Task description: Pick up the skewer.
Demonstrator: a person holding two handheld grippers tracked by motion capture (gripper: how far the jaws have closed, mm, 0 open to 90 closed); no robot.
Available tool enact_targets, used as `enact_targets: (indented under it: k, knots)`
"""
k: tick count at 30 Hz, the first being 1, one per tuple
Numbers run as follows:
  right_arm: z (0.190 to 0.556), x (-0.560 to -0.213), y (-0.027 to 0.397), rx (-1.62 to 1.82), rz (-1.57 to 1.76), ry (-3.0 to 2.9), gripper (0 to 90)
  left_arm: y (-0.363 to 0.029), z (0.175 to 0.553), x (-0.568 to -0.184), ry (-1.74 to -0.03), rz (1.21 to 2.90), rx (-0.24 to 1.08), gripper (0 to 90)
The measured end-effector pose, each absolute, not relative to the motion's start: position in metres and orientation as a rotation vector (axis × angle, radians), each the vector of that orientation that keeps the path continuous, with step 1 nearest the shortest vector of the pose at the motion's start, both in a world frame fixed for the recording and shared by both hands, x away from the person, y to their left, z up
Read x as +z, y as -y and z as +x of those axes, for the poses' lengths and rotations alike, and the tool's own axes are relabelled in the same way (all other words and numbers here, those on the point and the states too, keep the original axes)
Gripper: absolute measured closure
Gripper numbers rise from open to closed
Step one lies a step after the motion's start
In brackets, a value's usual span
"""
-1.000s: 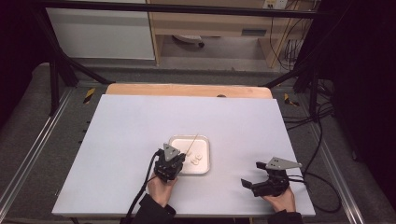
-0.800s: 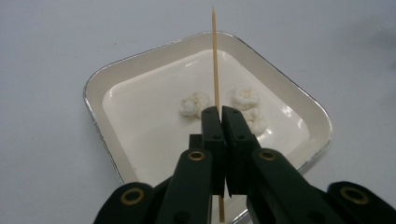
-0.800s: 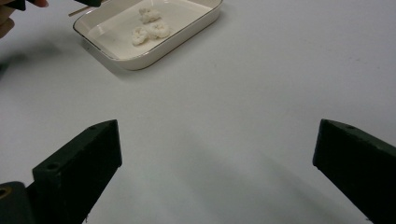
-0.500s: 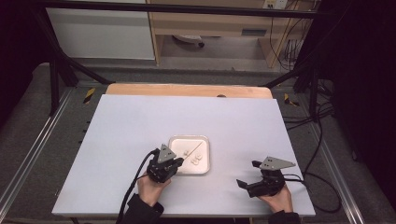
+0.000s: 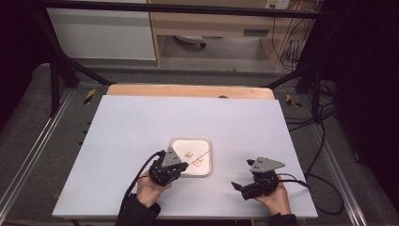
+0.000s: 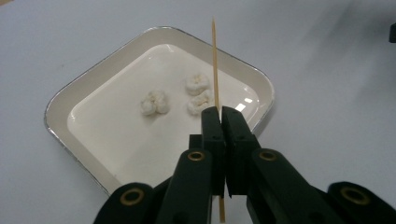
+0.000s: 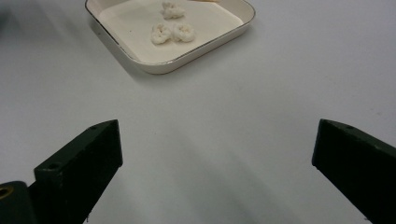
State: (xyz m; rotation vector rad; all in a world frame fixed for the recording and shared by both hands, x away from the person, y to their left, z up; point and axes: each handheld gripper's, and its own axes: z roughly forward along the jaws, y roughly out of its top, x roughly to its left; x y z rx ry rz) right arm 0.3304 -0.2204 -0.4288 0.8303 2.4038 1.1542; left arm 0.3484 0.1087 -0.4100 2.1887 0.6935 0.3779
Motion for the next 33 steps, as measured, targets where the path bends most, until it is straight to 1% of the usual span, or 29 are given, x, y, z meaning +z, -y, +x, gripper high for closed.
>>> enact_targets:
  k: [11, 24, 29, 31, 33]
  knots:
    - [0.330, -0.424, 0.201, 1.003, 0.696, -2.448, 2.5, -0.096, 0.347, -0.405, -0.620, 2.255, 0.359, 88.5]
    - [0.327, -0.419, 0.182, 0.865, 0.509, -2.462, 6.5, -0.078, 0.343, -0.401, -0.529, 2.324, 0.349, 88.5]
    - [0.324, -0.419, 0.176, 0.822, 0.432, -2.453, 9.5, -0.068, 0.341, -0.400, -0.486, 2.349, 0.345, 88.5]
    - [0.321, -0.418, 0.174, 0.797, 0.383, -2.447, 13.9, -0.062, 0.340, -0.400, -0.467, 2.365, 0.340, 88.5]
    - [0.320, -0.419, 0.174, 0.794, 0.367, -2.443, 15.1, -0.060, 0.340, -0.400, -0.458, 2.369, 0.338, 88.5]
